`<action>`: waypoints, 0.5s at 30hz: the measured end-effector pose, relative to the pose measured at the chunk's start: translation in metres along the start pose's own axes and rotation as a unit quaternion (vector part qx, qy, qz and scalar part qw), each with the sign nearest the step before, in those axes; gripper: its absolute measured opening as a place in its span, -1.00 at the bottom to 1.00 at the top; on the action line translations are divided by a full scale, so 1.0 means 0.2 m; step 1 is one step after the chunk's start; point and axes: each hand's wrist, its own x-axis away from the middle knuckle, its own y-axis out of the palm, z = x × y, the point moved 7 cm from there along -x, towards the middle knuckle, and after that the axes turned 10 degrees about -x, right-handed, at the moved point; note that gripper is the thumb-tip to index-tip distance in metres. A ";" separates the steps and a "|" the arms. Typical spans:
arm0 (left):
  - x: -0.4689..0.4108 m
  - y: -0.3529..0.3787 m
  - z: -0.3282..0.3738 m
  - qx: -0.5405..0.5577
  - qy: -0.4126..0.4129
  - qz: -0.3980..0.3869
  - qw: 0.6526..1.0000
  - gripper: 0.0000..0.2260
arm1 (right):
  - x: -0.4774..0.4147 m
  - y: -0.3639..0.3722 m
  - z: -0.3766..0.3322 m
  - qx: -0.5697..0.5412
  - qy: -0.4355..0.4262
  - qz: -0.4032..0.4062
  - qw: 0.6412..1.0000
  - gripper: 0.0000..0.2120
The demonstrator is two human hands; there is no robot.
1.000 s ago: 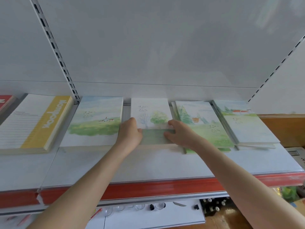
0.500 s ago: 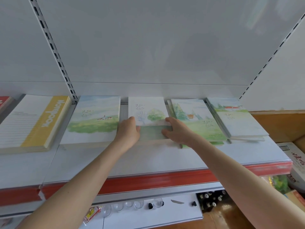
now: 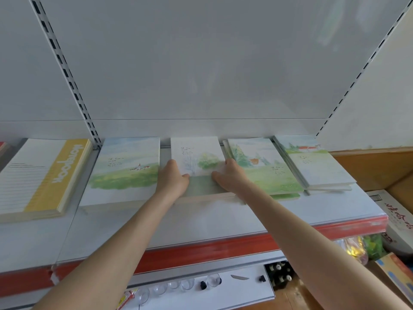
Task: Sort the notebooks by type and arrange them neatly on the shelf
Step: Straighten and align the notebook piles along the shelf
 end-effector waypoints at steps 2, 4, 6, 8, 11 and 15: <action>0.00 0.01 -0.01 -0.012 -0.004 0.002 1.000 -0.64 | 0.00 0.01 0.00 0.024 -0.011 0.002 1.000 -0.59; -0.01 0.01 0.00 -0.030 0.000 -0.005 1.000 -0.63 | -0.01 0.01 -0.01 0.041 -0.015 -0.008 0.999 -0.59; -0.03 0.02 0.01 -0.046 0.006 -0.016 0.999 -0.62 | -0.02 0.00 -0.02 0.052 -0.012 -0.026 0.998 -0.58; -0.05 0.01 0.02 -0.053 0.010 -0.014 0.998 -0.62 | -0.07 -0.01 -0.04 0.049 -0.011 -0.029 0.998 -0.62; -0.12 -0.02 0.03 -0.019 0.001 0.004 1.000 -0.64 | -0.15 -0.03 -0.07 0.029 -0.010 -0.022 0.999 -0.72; -0.21 -0.04 0.03 0.024 -0.004 0.025 0.999 -0.71 | -0.25 -0.01 -0.09 -0.006 0.004 -0.029 1.000 -0.70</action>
